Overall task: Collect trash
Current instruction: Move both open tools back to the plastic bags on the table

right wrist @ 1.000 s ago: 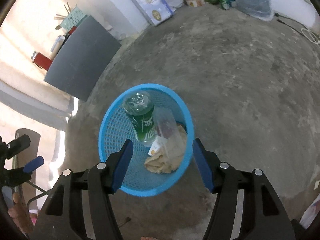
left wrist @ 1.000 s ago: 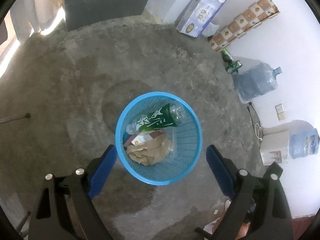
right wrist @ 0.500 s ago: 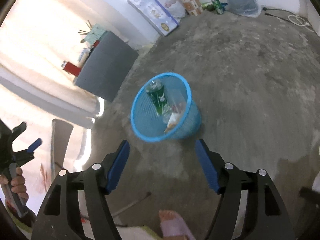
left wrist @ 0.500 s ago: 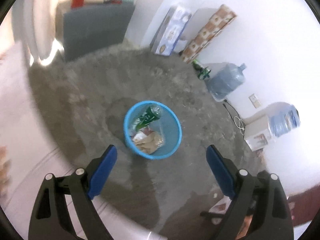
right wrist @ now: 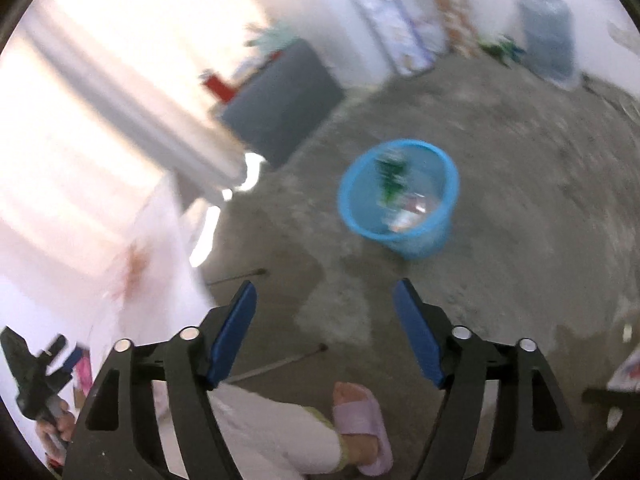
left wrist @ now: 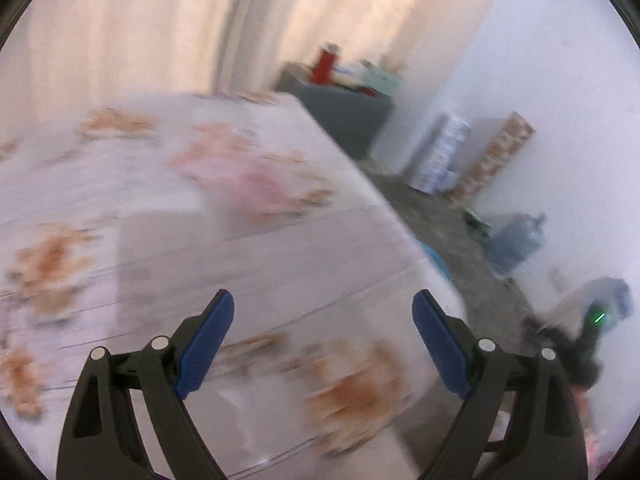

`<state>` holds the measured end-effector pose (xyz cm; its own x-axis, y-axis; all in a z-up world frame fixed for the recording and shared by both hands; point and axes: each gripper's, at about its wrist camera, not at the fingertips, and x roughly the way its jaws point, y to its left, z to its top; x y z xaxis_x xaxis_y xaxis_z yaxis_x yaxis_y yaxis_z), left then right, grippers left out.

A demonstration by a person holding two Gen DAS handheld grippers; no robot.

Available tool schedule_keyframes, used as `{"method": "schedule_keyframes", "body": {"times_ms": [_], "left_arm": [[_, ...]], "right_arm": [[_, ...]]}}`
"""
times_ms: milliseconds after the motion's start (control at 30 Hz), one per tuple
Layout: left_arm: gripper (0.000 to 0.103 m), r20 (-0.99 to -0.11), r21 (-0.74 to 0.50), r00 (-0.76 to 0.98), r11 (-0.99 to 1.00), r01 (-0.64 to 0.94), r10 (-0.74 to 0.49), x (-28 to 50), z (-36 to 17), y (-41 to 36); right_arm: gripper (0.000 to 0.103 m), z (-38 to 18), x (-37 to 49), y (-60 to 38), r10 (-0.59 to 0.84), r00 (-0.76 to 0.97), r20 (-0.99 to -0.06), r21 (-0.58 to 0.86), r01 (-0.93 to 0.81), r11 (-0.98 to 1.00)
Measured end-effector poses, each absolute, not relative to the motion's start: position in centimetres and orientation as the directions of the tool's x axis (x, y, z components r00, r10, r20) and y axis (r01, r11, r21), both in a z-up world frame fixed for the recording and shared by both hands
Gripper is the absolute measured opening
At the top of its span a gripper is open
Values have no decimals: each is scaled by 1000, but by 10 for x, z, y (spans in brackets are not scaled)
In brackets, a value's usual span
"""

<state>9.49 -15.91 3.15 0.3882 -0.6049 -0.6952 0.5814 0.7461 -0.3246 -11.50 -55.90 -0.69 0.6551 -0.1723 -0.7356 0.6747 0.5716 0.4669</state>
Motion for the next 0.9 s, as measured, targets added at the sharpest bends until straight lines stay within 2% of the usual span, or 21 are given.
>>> {"method": "schedule_keyframes", "body": {"times_ms": [133, 300, 500, 733, 900], "left_arm": [[90, -672, -272, 475, 786, 555, -568, 90, 34, -105], [90, -681, -261, 519, 834, 486, -516, 99, 23, -80], [90, -655, -372, 499, 818, 440, -566, 106, 8, -71], [90, -605, -466, 432, 737, 489, -669, 136, 9, -108], [89, -626, -608, 333, 709, 357, -705, 192, -9, -135]], "right_arm": [[73, 12, -61, -519, -91, 709, -699, 486, 565, 667], [73, 16, -6, -483, 27, 728, -685, 506, 449, 736], [75, 16, 33, -460, 120, 714, -690, 509, 360, 782], [75, 24, 79, -442, 138, 678, -722, 464, 327, 823], [77, 28, 86, -427, 155, 706, -691, 493, 303, 816]]}}
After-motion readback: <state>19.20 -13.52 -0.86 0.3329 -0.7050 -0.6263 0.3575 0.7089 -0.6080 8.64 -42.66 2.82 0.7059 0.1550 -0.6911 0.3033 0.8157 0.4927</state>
